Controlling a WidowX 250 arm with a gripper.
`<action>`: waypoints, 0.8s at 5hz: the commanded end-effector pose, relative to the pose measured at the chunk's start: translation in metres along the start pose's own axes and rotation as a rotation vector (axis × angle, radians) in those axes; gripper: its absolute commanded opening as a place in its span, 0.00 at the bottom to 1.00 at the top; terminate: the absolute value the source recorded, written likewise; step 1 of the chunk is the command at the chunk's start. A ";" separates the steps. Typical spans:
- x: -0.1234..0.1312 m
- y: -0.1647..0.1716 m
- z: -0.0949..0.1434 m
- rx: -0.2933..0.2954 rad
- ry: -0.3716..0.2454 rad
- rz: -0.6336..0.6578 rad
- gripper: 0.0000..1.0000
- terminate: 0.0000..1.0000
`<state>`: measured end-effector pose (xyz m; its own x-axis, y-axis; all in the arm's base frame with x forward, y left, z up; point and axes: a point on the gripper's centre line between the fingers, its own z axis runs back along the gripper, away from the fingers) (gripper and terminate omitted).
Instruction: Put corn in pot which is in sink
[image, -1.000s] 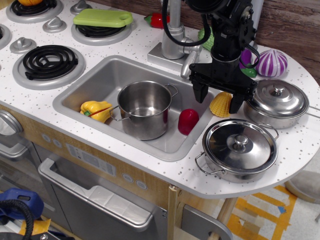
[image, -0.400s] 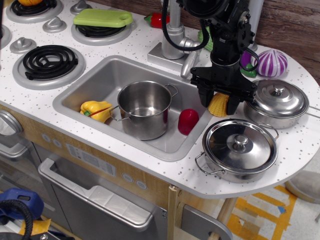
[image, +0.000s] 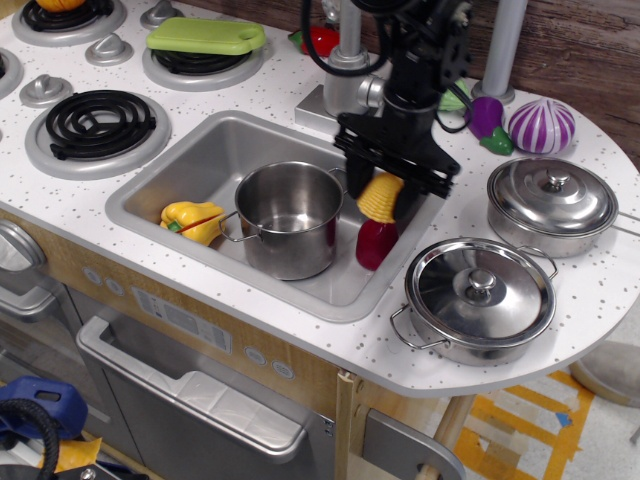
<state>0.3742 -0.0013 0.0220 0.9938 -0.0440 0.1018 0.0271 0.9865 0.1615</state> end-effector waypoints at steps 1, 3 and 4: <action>0.003 0.047 0.040 0.064 -0.075 0.010 0.00 0.00; -0.015 0.084 0.026 0.110 -0.089 -0.001 0.00 0.00; -0.018 0.094 0.018 0.116 -0.121 -0.031 1.00 0.00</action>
<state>0.3516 0.0851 0.0271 0.9847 -0.1034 0.1405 0.0639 0.9632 0.2610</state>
